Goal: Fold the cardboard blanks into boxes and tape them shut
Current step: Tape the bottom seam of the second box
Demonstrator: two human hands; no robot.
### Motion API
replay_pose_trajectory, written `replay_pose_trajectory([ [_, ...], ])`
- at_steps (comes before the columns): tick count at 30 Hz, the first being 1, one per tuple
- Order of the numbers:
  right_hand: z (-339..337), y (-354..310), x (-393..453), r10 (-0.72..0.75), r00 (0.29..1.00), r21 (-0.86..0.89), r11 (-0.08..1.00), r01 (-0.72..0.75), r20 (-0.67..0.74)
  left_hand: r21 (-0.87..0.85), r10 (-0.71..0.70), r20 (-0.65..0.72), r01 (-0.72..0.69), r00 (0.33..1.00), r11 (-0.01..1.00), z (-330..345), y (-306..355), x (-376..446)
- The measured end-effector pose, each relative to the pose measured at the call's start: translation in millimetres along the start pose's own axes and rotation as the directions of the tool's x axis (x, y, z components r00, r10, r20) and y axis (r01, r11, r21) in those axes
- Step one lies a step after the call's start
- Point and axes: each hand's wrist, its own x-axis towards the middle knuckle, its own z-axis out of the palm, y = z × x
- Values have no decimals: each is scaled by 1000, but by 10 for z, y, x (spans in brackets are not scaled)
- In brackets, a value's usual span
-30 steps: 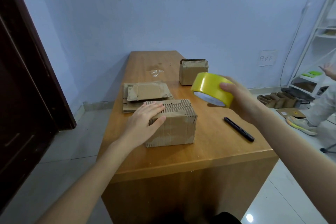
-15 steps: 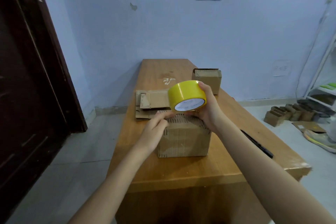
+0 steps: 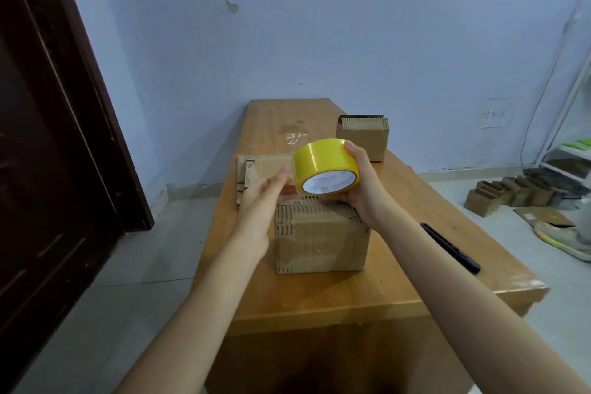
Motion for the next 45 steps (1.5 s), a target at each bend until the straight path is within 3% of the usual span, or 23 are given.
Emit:
replay_pose_trajectory([
  [5,23,-18,13,-9,999,-90,996,12,38,-49,10,-149,-18,989,999,114,5,49],
  [11,-44,58,-63,-96,987,-409,902,139,125,55,55,-187,-46,981,997,55,-10,127],
  [18,-36,140,-16,-262,965,-525,824,214,-18,156,102,-275,-60,956,986,113,-3,144],
  [24,24,143,-4,-270,963,-580,785,216,-7,323,186,-240,-102,953,941,-90,-128,176],
  [30,42,110,-33,-227,974,-567,803,182,-8,151,146,-265,-109,953,983,-189,-171,167],
  [35,32,160,-45,-317,948,-559,786,263,1,-38,37,-278,-49,960,998,-301,-177,80],
  [45,52,94,-67,-299,954,-511,825,242,-30,124,7,-167,14,986,992,-254,-126,127],
])
